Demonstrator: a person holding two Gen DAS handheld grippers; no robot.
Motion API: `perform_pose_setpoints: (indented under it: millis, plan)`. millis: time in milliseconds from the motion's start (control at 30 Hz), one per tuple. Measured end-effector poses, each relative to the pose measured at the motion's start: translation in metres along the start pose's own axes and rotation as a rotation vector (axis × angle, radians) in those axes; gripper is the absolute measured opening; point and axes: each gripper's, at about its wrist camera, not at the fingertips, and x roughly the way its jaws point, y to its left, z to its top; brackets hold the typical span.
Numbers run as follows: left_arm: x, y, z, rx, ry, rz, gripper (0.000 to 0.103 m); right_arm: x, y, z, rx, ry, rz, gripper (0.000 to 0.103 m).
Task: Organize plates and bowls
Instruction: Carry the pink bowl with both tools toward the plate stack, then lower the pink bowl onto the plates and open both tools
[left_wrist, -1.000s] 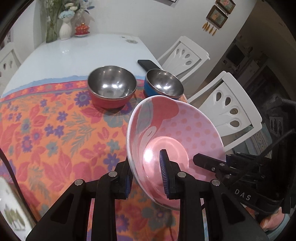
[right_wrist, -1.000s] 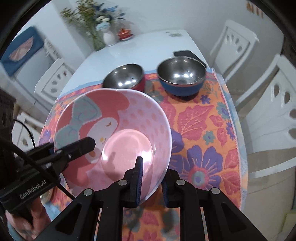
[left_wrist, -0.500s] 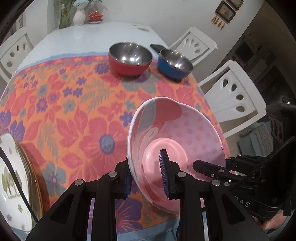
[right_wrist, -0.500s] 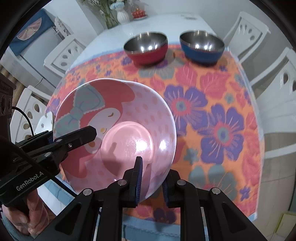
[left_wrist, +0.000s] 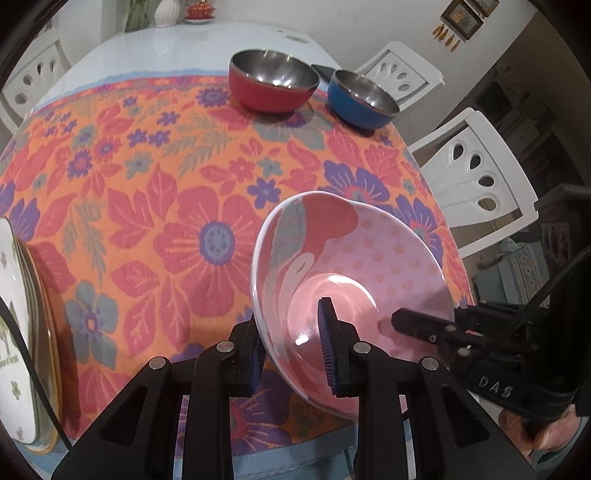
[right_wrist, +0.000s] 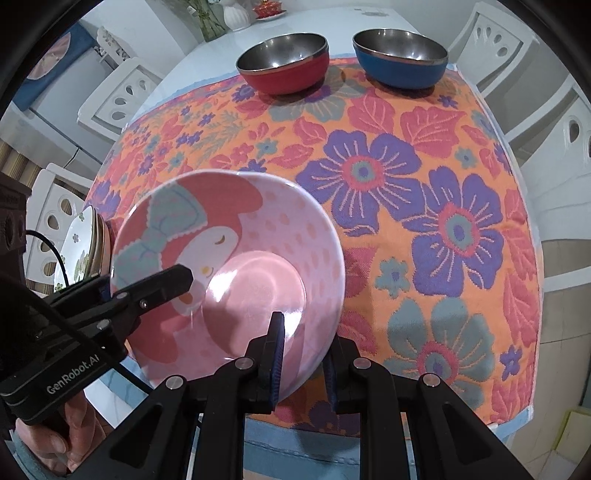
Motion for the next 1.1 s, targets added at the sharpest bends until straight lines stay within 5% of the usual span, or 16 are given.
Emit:
perform_pose_setpoints:
  millis: [467,767,833,967,1033,1067,1100]
  plan:
    - [-0.039,0.009,-0.025,0.012,0.004,-0.016,0.023,-0.045,-0.006,-0.014,-0.034,-0.009,0.061,0.018]
    - [-0.086,-0.014,0.038,0.049,-0.168,0.026,0.024,-0.1,-0.021,0.026,0.004,-0.173,0.151,0.018]
    - [-0.089,-0.019,0.058,0.047,-0.192,0.049,0.036,-0.105,-0.027,0.04,0.033,-0.188,0.165,0.02]
    - [-0.09,-0.019,0.096,0.034,-0.192,0.056,0.042,-0.107,-0.041,0.07,0.1,-0.207,0.244,0.023]
    - [-0.089,-0.015,0.115,0.03,-0.19,0.083,0.06,-0.102,-0.047,0.086,0.138,-0.206,0.269,0.035]
    - [-0.089,-0.013,0.122,0.031,-0.198,0.094,0.065,-0.1,-0.049,0.094,0.156,-0.205,0.289,0.052]
    - [-0.088,-0.011,0.13,0.033,-0.208,0.1,0.068,-0.098,-0.051,0.099,0.18,-0.213,0.308,0.054]
